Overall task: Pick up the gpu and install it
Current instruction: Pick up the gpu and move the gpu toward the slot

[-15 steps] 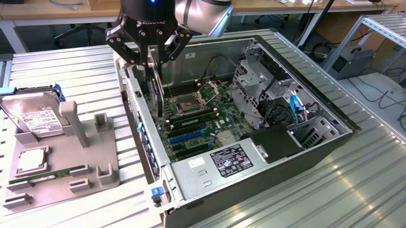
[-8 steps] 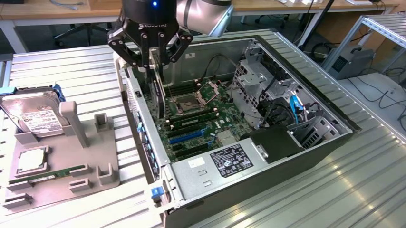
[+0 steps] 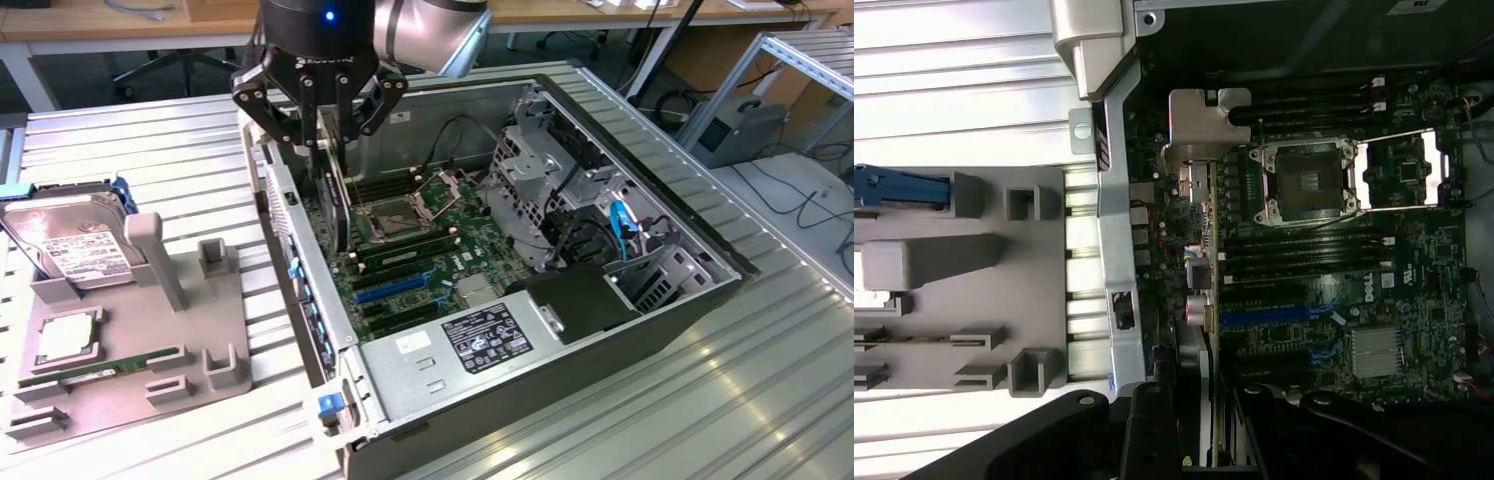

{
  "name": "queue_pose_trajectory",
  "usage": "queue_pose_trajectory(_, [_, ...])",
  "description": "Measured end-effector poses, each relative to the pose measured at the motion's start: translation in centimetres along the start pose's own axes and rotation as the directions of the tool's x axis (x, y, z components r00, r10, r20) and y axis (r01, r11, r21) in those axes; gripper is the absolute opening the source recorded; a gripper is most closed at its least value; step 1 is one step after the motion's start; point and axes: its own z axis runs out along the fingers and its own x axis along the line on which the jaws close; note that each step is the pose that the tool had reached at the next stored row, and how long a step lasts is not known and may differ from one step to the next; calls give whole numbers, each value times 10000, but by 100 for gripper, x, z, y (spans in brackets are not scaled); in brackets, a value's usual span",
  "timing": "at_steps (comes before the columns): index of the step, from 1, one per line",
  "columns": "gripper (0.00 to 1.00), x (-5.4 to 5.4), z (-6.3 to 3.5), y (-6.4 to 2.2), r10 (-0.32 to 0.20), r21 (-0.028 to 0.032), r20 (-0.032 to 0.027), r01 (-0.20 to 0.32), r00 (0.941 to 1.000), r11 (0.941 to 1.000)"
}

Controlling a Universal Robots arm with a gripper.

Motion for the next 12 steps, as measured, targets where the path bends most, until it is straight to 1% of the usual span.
queue_pose_trajectory(12, [27, -29, 94, 2, 0, -1, 1, 0, 10000, 10000])
